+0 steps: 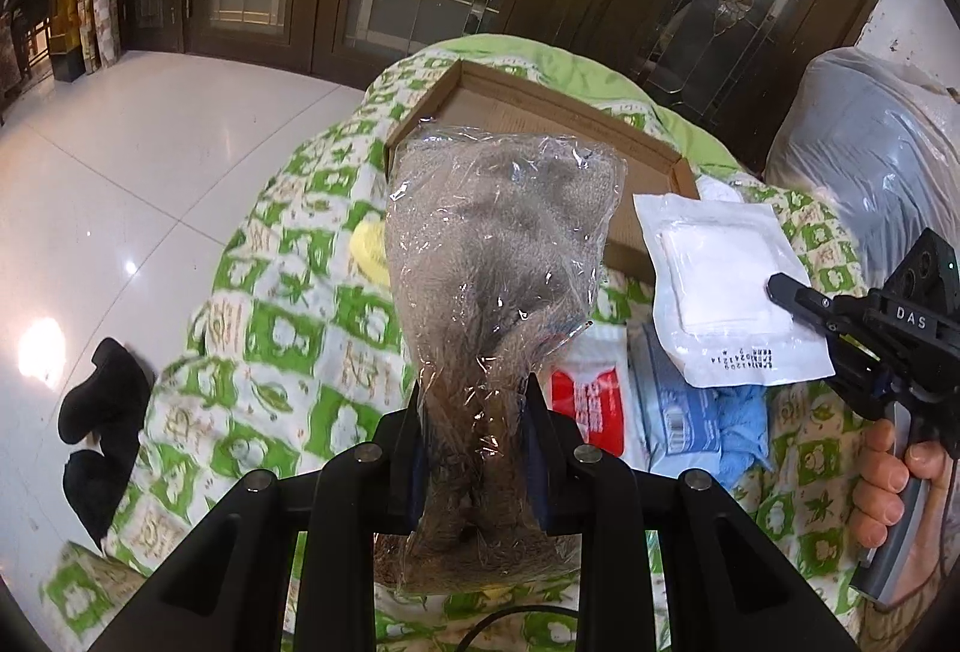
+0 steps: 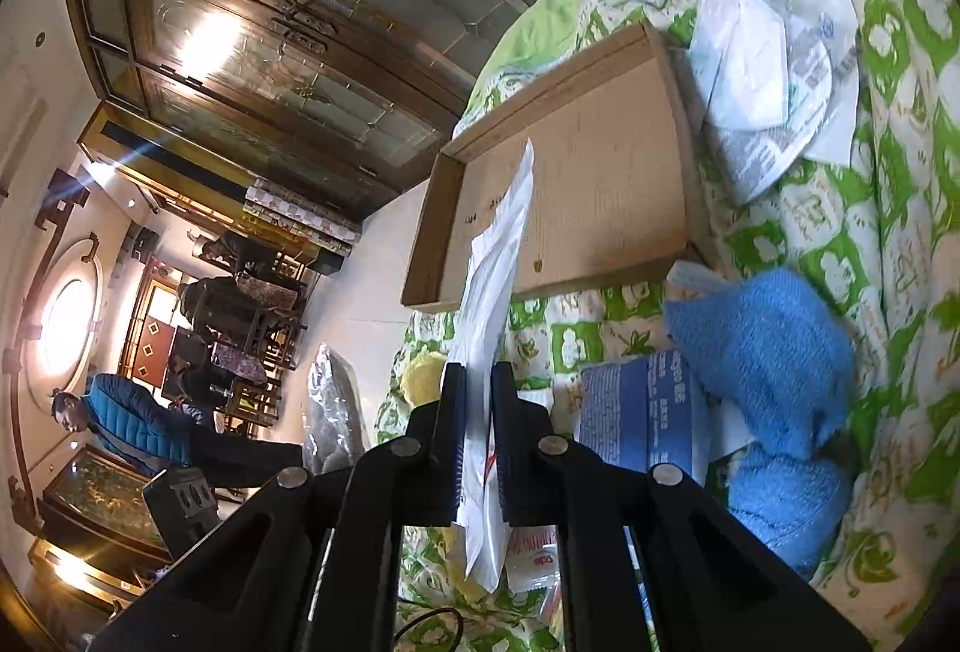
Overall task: Organize soft objects
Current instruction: 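Carry the grey bag and gauze packet over the cardboard box lid with both grippers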
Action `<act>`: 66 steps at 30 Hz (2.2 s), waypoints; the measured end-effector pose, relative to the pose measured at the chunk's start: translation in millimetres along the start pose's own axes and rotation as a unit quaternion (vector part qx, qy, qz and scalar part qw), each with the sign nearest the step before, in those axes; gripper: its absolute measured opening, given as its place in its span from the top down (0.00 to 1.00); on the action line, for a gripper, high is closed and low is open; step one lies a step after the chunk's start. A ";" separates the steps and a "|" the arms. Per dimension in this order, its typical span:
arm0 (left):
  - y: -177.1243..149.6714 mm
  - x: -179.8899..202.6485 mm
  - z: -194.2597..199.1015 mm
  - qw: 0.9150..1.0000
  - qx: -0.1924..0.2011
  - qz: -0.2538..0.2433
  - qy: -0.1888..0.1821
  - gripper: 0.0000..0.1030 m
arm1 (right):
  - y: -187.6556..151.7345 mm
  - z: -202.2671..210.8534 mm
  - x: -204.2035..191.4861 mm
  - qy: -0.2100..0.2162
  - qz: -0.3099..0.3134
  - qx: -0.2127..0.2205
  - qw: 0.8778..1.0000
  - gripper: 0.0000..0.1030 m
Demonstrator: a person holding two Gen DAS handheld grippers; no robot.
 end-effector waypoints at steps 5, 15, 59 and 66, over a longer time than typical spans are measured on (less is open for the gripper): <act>15.2 3.3 8.8 1.000 0.009 -0.002 -0.002 0.74 | 10.0 6.6 -1.2 -0.001 0.003 0.008 1.000 0.92; 50.8 11.5 23.1 0.999 0.027 -0.019 0.008 0.74 | 32.3 12.5 -7.6 -0.001 0.009 0.020 1.000 0.92; 152.3 38.2 -38.8 0.997 -0.008 -0.057 0.061 0.74 | 114.4 -13.5 37.9 -0.025 -0.059 0.028 0.998 0.92; 161.1 43.6 -42.1 0.996 -0.008 -0.067 0.058 0.74 | 118.4 -18.6 41.7 -0.030 -0.062 0.026 0.997 0.92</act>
Point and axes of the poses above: each gripper's, at about its wrist camera, not at the fingertips, and z roughly against the way its jaws point, x to its right, y to its top, the point moved 8 cm from there along -z, roughly the way its jaws point, and after that the axes turned 15 degrees about -x, right-handed, at the moved point
